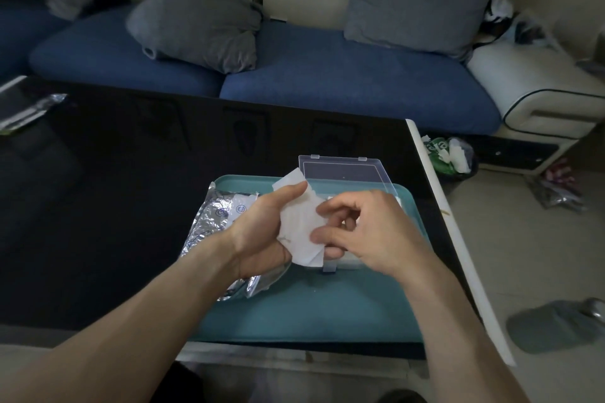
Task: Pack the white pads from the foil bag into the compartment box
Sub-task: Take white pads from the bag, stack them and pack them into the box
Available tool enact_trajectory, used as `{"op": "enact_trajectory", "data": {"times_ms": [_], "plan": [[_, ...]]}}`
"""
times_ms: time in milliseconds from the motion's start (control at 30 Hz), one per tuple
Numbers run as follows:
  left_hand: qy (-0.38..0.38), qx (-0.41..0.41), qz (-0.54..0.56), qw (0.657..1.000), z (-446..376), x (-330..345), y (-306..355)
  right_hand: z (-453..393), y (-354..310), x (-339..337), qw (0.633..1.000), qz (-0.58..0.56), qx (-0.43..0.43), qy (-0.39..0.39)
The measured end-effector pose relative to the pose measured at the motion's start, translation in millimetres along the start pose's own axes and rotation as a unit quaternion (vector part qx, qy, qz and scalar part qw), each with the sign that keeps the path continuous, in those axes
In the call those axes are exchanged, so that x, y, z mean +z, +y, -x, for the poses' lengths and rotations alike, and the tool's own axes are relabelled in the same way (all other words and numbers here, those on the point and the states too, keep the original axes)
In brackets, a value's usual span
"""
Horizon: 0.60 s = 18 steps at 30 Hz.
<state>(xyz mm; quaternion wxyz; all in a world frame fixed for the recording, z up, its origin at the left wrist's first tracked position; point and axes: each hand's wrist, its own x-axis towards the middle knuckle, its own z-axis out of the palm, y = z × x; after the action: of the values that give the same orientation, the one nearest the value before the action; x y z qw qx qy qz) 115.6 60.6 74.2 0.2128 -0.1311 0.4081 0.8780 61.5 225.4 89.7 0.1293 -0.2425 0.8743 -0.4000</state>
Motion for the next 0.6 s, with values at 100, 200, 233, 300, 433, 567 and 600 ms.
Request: {"op": "enact_trajectory", "data": {"times_ms": [100, 200, 233, 300, 433, 567, 600], "plan": [[0.02, -0.01, -0.011, 1.0, -0.4, -2.1, 0.8, 0.8, -0.7, -2.3, 0.999, -0.009, 0.0, -0.031], [0.028, -0.019, -0.019, 0.999, 0.3, -2.0, 2.0, 3.1, -3.0, -4.1, 0.998, 0.017, -0.008, -0.065], [0.036, -0.019, -0.018, 0.999, 0.0, -2.1, 1.8, 3.9, -4.1, -5.0, 0.998, 0.026, -0.003, -0.065], [0.053, -0.013, -0.009, 0.998, -1.6, -2.6, 1.7, 5.2, -5.3, -5.7, 0.998, 0.034, 0.011, -0.045], [0.052, -0.018, -0.012, 0.998, -0.5, 1.5, 1.0, 5.5, -4.3, 0.6, 0.999, 0.024, 0.029, -0.021], [0.06, -0.013, -0.017, 0.998, -1.8, 0.0, 0.9, 3.8, -1.5, -0.3, 0.999, -0.023, 0.043, -0.017], [0.062, -0.01, -0.02, 0.998, -2.1, -0.6, 1.1, 3.8, -0.6, -1.7, 0.998, -0.037, 0.042, -0.021]]}}
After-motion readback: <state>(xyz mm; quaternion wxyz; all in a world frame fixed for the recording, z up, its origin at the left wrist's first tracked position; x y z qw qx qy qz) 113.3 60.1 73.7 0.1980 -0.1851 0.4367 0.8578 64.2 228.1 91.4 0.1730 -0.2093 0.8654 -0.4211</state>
